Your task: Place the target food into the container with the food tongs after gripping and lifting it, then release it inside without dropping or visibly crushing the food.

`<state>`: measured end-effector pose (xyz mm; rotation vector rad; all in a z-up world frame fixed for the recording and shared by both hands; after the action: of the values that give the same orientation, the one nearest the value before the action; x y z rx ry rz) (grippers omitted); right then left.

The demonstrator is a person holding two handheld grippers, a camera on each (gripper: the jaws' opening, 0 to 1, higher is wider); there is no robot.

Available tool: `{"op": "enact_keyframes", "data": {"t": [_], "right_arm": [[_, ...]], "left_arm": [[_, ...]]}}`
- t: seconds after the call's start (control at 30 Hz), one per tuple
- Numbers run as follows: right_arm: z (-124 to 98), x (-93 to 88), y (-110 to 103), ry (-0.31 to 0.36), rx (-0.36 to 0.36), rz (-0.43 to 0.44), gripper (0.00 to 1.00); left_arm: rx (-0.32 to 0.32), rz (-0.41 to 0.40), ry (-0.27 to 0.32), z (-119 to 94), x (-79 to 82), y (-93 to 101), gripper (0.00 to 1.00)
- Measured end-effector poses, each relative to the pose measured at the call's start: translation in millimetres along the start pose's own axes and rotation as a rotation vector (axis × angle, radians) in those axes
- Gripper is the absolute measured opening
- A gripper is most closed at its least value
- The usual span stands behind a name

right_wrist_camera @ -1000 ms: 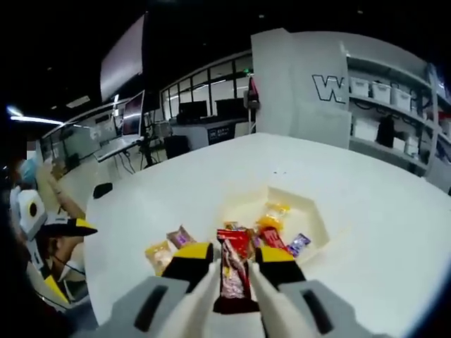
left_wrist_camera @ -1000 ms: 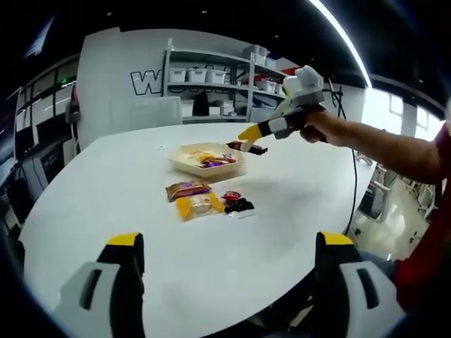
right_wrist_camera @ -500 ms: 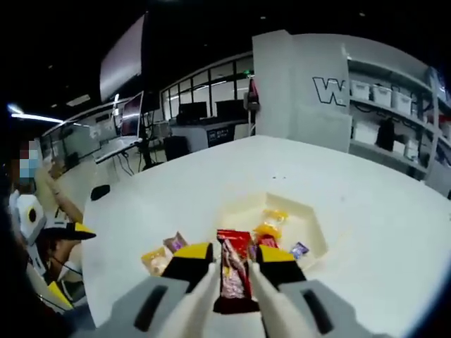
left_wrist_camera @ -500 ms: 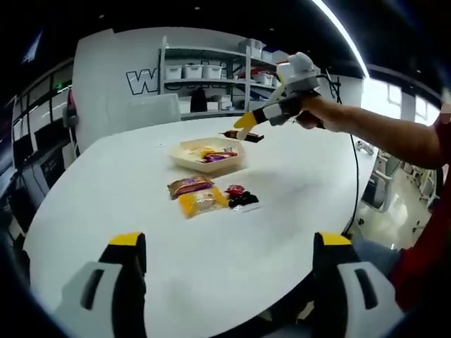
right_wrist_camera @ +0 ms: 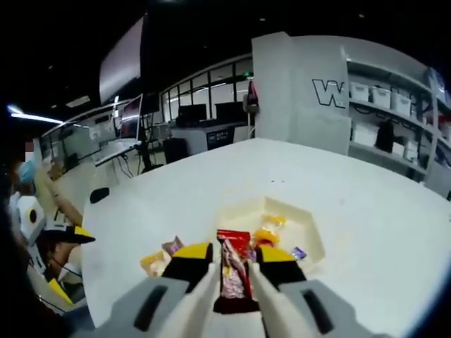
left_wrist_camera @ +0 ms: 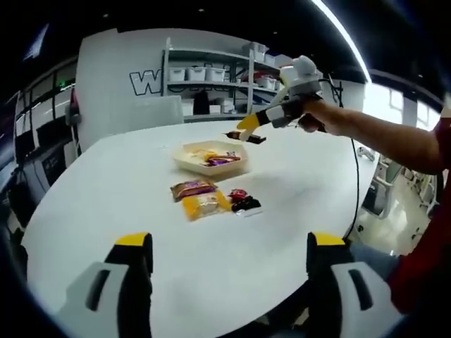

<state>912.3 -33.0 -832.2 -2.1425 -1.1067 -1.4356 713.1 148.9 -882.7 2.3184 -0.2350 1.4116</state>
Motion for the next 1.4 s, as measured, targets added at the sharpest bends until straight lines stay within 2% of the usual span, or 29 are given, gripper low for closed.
{"op": "enact_keyframes", "data": {"t": [0.2, 0.27, 0.33, 0.47, 0.87, 1.4], "right_arm": [[-1, 0.0, 1, 0.002, -0.001, 0.005, 0.18], [-1, -0.4, 1, 0.001, -0.001, 0.004, 0.18], [-1, -1.0, 1, 0.0, -0.002, 0.002, 0.18], [-1, -1.8, 2, 0.0, -0.004, 0.005, 0.18], [-1, -1.7, 4, 0.0, -0.005, 0.004, 0.18], [8, 4.0, 8, -0.006, -0.009, -0.007, 0.18]], "left_arm": [[0.012, 0.013, -0.001, 0, 0.7, -0.8, 0.87], [0.018, 0.021, -0.021, 2, -2.3, -1.9, 0.87], [0.031, 0.061, -0.042, 2, -5.5, -3.0, 0.86], [0.038, 0.077, -0.059, 2, -8.0, -3.7, 0.84], [0.06, 0.118, -0.084, 1, -11.2, -7.9, 0.81], [0.062, 0.078, -0.059, 0, -6.7, -11.7, 0.81]]}}
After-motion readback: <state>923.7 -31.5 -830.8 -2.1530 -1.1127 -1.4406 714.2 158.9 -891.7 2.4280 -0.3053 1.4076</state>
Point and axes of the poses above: the point that each gripper's makers call its tool centre point, and the gripper's own axes: z roughly forward along the fingers, y roughly to its right, x roughly out of its top, the point moved 4 cm from there along -z, roughly backward along the fingers, and after that the axes turned 12 degrees about -z, right-handed, at the moved point
